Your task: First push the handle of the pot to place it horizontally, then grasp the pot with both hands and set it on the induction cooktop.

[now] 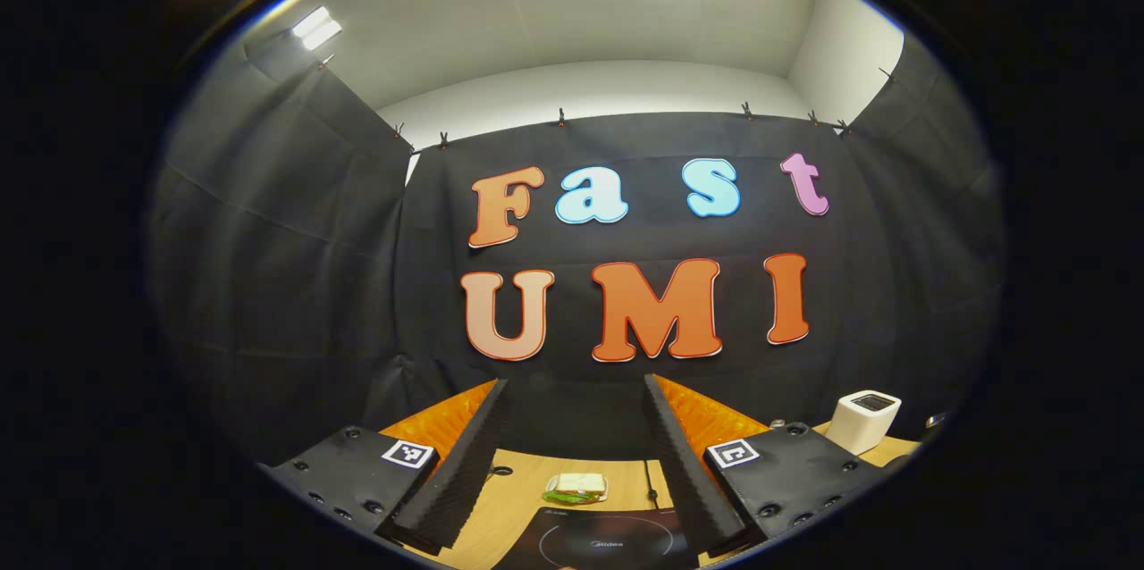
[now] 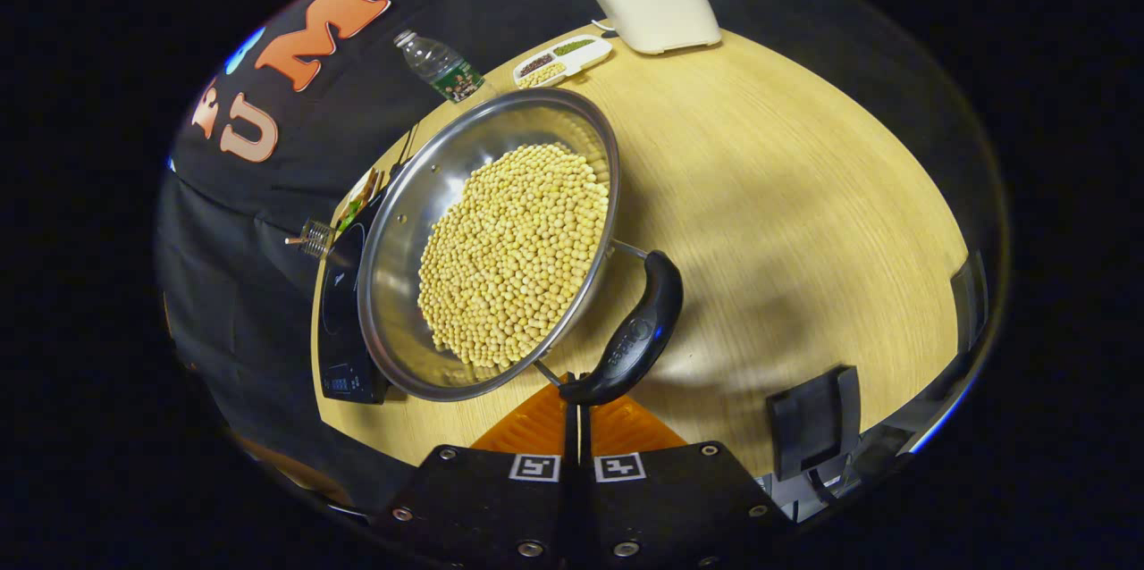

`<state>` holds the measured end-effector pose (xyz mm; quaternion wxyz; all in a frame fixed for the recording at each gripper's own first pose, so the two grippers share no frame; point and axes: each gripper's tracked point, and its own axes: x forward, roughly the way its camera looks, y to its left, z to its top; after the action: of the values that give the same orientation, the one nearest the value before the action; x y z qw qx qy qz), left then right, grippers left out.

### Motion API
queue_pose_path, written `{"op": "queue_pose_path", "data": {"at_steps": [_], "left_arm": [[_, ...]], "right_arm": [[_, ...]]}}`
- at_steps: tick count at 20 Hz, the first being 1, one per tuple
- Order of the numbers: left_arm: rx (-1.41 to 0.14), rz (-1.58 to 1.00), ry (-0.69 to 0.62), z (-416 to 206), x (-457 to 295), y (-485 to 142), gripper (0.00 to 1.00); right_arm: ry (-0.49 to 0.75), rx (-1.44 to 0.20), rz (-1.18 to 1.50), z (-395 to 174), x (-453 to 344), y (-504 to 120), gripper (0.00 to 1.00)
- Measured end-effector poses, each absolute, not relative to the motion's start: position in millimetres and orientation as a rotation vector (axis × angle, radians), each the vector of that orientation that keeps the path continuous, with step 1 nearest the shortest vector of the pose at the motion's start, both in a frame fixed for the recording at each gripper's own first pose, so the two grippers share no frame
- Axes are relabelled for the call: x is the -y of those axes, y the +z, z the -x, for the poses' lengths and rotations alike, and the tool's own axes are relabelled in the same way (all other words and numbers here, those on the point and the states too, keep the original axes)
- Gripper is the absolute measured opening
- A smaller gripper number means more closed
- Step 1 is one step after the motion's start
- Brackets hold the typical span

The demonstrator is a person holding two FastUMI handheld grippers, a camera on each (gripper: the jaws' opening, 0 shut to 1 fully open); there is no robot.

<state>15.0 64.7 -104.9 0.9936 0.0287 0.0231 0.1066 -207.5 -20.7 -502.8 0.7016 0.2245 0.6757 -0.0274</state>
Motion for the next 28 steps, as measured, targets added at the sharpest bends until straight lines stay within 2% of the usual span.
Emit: {"op": "queue_pose_path", "data": {"at_steps": [16, 28], "left_arm": [[-0.035, -0.096, 0.288, 4.4, -105.4, -101.7, 0.94], [-0.047, -0.092, 0.299, 11.4, -111.1, -102.2, 0.94]], "right_arm": [[-0.223, -1.445, -0.387, 152.2, 79.8, -518.8, 0.00], [-0.219, -1.428, -0.283, 110.7, 107.4, -532.5, 0.00]]}}
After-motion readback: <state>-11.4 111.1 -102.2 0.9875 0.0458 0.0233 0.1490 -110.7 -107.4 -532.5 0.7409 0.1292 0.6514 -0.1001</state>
